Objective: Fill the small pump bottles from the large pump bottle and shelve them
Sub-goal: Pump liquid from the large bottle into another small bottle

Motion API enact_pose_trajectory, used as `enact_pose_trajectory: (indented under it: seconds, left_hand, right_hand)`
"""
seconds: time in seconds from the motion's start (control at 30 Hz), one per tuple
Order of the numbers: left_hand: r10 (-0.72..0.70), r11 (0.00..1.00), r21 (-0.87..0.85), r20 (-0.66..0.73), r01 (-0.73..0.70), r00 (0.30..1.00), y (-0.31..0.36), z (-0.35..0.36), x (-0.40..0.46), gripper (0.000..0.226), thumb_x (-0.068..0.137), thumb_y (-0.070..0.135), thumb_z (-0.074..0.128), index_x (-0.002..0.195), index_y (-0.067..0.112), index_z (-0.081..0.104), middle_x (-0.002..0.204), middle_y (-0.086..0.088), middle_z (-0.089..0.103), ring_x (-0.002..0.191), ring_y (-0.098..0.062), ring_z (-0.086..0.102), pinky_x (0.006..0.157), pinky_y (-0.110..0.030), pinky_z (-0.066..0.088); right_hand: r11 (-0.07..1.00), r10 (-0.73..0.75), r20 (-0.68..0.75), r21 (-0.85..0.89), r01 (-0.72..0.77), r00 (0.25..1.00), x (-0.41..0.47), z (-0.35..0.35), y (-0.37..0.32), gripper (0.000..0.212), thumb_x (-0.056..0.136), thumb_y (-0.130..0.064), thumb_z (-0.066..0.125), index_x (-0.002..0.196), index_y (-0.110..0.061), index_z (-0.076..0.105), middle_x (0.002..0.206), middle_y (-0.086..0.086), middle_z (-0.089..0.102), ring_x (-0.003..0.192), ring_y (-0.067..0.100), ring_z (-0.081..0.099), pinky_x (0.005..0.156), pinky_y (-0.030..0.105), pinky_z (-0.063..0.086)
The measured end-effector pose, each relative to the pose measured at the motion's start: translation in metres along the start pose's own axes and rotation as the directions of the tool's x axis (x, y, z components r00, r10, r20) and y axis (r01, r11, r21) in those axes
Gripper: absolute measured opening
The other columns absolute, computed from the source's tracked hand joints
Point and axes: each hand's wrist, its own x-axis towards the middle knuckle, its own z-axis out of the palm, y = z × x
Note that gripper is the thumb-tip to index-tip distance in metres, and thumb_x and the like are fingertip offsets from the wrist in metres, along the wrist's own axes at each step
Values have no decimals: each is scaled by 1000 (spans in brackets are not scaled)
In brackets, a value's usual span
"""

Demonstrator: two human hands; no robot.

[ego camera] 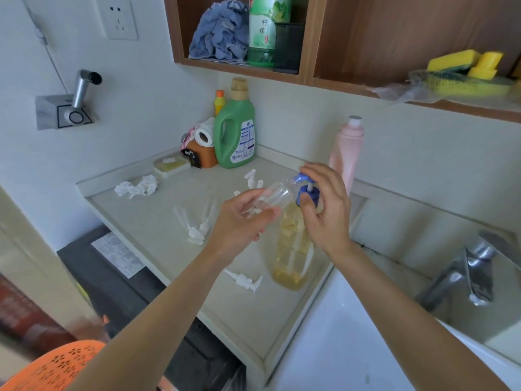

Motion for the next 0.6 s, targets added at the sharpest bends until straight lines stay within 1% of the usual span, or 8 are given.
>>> enact_pose_trajectory:
  seconds: [0.1, 0.17, 0.2, 0.27, 0.33, 0.4, 0.47, 0.6]
  left_hand:
    - [-6, 1000, -31, -11, 5, 1000, -6, 2, 0, 27, 81, 12, 73, 100, 30, 68, 76, 9, 67, 52, -14, 47, 46, -25, 40]
    - [-15, 999, -50, -13, 14, 1000, -11, 2, -1, 25, 81, 11, 73, 98, 29, 70, 73, -1, 64, 51, -18, 44, 46, -26, 37]
    - [-22, 998, -63, -10, 22, 1000, -13, 2, -2, 24, 81, 11, 73, 97, 28, 70, 70, -4, 61, 51, -18, 43, 46, -26, 37]
    - [-38, 996, -84, -7, 37, 999, -16, 3, -3, 24, 81, 11, 72, 95, 31, 70, 69, -2, 60, 50, -16, 43, 44, -25, 36]
    - [-43, 996, -77, -11, 42, 999, -18, 5, -4, 26, 82, 12, 72, 93, 35, 69, 70, -2, 61, 50, -16, 43, 45, -25, 36]
    - [-48, 996, -81, -18, 46, 999, -18, 6, -5, 26, 82, 15, 72, 97, 36, 69, 68, -3, 59, 53, -17, 44, 46, -25, 38]
    - [-54, 995, -90, -17, 52, 998, -16, 7, -5, 27, 83, 16, 71, 104, 32, 68, 68, -4, 58, 55, -16, 45, 48, -25, 39]
    - [-39, 996, -75, -23, 37, 999, -7, 10, -2, 26, 83, 15, 71, 105, 29, 68, 68, 6, 61, 55, -14, 47, 49, -24, 40]
  right_hand:
    - [1000, 15, -76, 0, -15, 997, -3, 8, 6, 31, 78, -3, 45, 98, 8, 66, 104, 9, 62, 103, 26, 58, 93, 21, 43]
    - [999, 35, -130, -34, -40, 991, -3, 12, 8, 29, 76, -6, 44, 87, 2, 70, 93, 9, 68, 92, 24, 61, 84, 34, 48]
    - [997, 34, -146, -62, -44, 989, -3, 13, 10, 29, 75, -7, 43, 82, -1, 71, 88, 8, 69, 87, 22, 61, 80, 36, 47]
    - [995, 24, -162, -95, -40, 987, -4, 15, 10, 29, 74, -9, 43, 78, -4, 71, 83, 6, 69, 81, 20, 59, 78, 33, 43]
    - [994, 34, -162, -93, -50, 986, -6, 16, 11, 28, 75, -8, 44, 79, -5, 72, 84, 5, 70, 82, 19, 59, 78, 32, 43]
    - [996, 52, -151, -65, -62, 987, -8, 16, 9, 28, 75, -5, 45, 84, -2, 71, 89, 7, 69, 87, 21, 59, 77, 34, 48]
    - [997, 60, -126, -36, -65, 990, -7, 16, 5, 29, 76, -2, 46, 91, 1, 70, 98, 9, 67, 96, 25, 59, 79, 30, 50]
    - [997, 80, -61, -13, -81, 995, 2, 8, -2, 31, 80, -7, 47, 101, 1, 68, 108, 7, 64, 104, 19, 56, 80, 29, 50]
